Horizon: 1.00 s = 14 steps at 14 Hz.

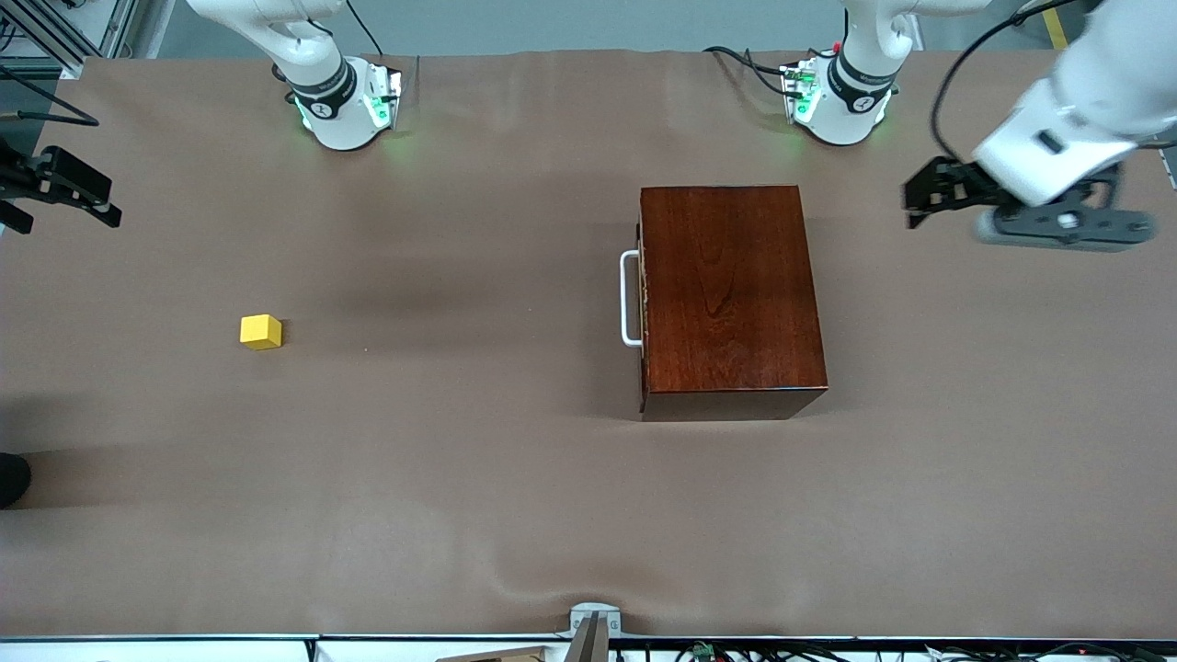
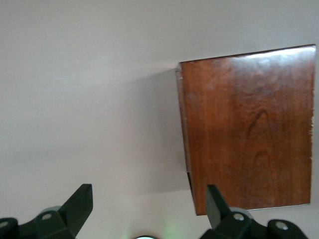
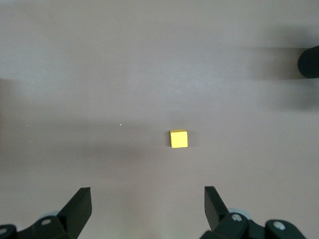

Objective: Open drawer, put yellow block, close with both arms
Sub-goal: 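Move the left gripper over the box toward the white drawer handle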

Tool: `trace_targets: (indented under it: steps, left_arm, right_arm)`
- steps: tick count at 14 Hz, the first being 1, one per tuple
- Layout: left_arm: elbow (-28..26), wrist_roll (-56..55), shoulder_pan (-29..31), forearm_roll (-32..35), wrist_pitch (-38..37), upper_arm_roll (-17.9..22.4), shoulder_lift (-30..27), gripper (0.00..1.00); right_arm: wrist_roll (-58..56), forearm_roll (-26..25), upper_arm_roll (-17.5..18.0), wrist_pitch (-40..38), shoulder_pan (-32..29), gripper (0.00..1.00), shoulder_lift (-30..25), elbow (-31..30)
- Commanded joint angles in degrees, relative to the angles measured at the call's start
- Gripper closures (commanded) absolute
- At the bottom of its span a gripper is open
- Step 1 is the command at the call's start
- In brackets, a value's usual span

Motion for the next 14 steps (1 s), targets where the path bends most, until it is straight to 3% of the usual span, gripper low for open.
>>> trace_targets:
  steps: [1, 3, 8, 14]
  left_arm:
    - [6.21, -3.51, -5.34, 0.11, -0.6, 0.11, 5.6, 0.0]
    - [9.91, -7.28, -9.47, 0.11, -0.25, 0.11, 10.17, 0.0]
    - [10.71, -18.27, -21.08, 0.37, 7.2, 0.99, 18.26, 0.0]
    - [16.41, -30.13, -27.86, 0.55, 15.74, 1.08, 29.77, 0.0]
  right_arm:
    - [0.4, -0.35, 0.53, -0.64, -0.59, 0.0, -0.71, 0.12]
    - [0.4, -0.35, 0.44, -0.64, -0.59, 0.0, -0.71, 0.12]
    - [0.4, -0.35, 0.44, -0.64, -0.59, 0.0, -0.71, 0.12]
    - [0.4, -0.35, 0.44, -0.64, -0.59, 0.0, -0.71, 0.12]
